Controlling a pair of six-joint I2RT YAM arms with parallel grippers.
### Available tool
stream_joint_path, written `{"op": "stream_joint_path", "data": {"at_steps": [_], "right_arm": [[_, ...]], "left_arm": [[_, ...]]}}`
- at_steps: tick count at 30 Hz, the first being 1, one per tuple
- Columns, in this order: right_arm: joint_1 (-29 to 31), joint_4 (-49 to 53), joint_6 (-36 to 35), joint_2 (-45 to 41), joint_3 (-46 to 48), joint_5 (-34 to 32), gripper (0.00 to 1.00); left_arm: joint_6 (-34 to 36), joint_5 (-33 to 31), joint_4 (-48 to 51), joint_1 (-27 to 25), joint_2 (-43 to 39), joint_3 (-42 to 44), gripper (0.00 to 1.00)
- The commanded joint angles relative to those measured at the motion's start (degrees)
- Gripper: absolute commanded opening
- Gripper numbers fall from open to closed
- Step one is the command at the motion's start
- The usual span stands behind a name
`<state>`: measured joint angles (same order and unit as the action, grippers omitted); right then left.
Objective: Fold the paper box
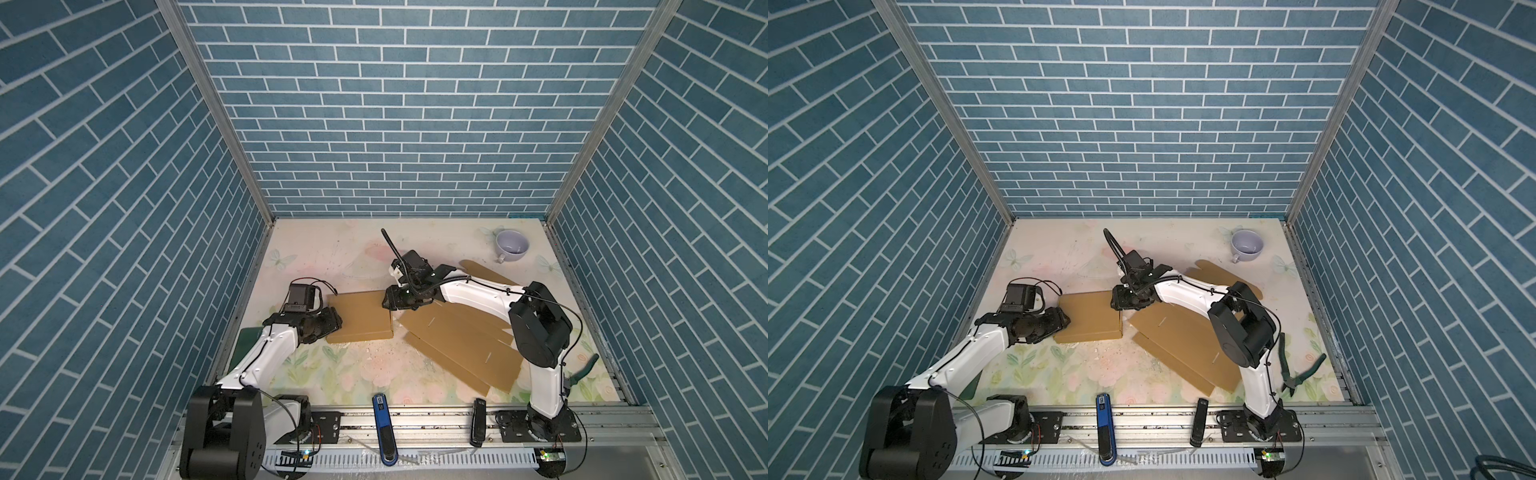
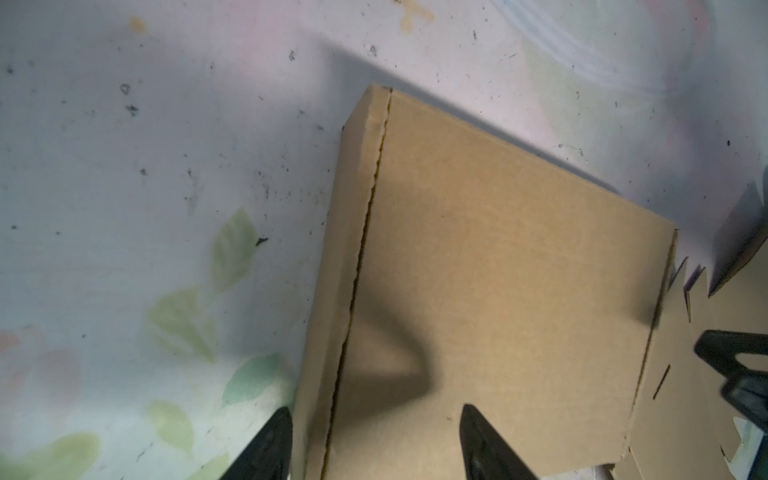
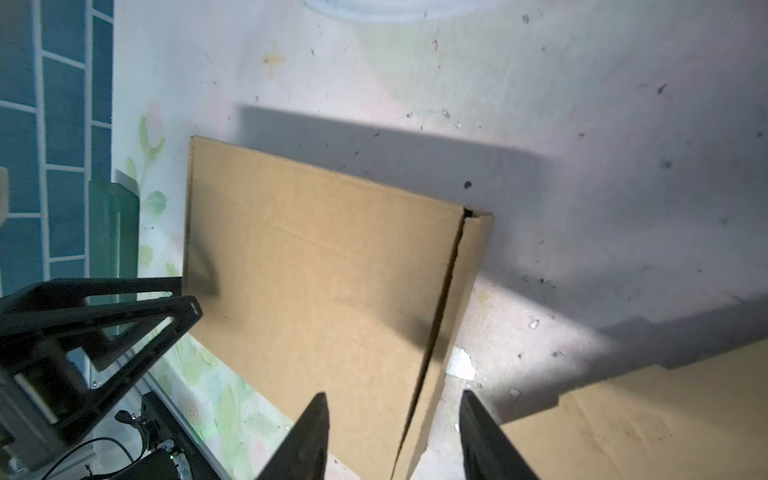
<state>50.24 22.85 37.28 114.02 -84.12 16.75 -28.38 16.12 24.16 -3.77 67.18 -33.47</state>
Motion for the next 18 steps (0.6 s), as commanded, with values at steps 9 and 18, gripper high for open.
{"op": "stream_joint_path", "data": {"at_steps": [9,18], "right_arm": [[-0.79,-3.62,2.54,6.28,-4.6,6.2,0.44],[-1.69,-3.21,1.7,18.33,-21.35,11.25,0.41]], "left_arm": [[0.35,-2.08,-5.0,-0.3,5.24,-2.69,0.65],[-0.09,-5.18,-7.5,1.04,13.78,-10.41,0.65]]}}
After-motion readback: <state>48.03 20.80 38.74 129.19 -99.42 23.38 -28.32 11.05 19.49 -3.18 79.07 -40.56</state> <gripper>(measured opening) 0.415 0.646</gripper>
